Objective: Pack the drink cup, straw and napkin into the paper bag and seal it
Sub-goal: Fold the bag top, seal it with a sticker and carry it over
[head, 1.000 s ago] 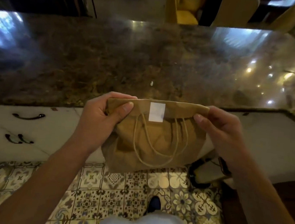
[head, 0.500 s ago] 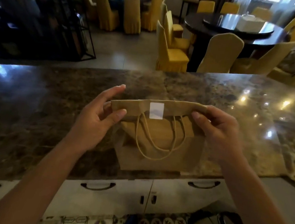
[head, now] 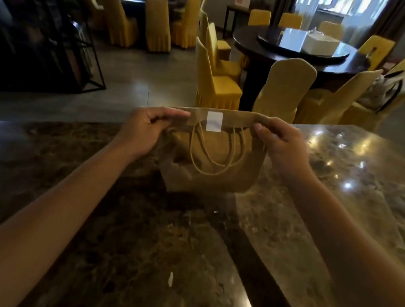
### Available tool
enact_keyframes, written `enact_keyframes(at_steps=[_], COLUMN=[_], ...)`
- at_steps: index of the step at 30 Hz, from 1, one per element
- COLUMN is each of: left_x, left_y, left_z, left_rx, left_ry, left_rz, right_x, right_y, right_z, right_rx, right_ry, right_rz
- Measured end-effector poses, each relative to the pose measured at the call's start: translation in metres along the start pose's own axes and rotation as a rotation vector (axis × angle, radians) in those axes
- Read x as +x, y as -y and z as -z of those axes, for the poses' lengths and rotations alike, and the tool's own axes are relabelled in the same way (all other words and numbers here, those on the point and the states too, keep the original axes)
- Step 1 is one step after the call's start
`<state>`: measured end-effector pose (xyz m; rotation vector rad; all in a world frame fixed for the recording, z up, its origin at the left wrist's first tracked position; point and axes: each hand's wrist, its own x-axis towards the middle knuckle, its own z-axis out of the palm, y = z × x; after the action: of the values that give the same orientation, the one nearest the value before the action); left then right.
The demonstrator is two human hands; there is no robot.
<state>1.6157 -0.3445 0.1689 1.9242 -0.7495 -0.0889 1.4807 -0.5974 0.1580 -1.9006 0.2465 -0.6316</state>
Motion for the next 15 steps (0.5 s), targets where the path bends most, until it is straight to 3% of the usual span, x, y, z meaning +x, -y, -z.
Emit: enact_keyframes(at_steps=[10,15], left_x=[0.095,0.098], left_y=[0.046,0.065], left_z=[-0.015,-0.023], left_rx=[-0.067,-0.089], left_ry=[-0.013,0.036], left_rz=[-0.029,0.009], right_x=[0.076,0.08], right_y=[-0.034,-0.055], right_z=[-0.012,-0.019], right_rx=[-0.048,-0.058], right_ry=[-0.056,0.026], right_rz=[-0.054,-0.16])
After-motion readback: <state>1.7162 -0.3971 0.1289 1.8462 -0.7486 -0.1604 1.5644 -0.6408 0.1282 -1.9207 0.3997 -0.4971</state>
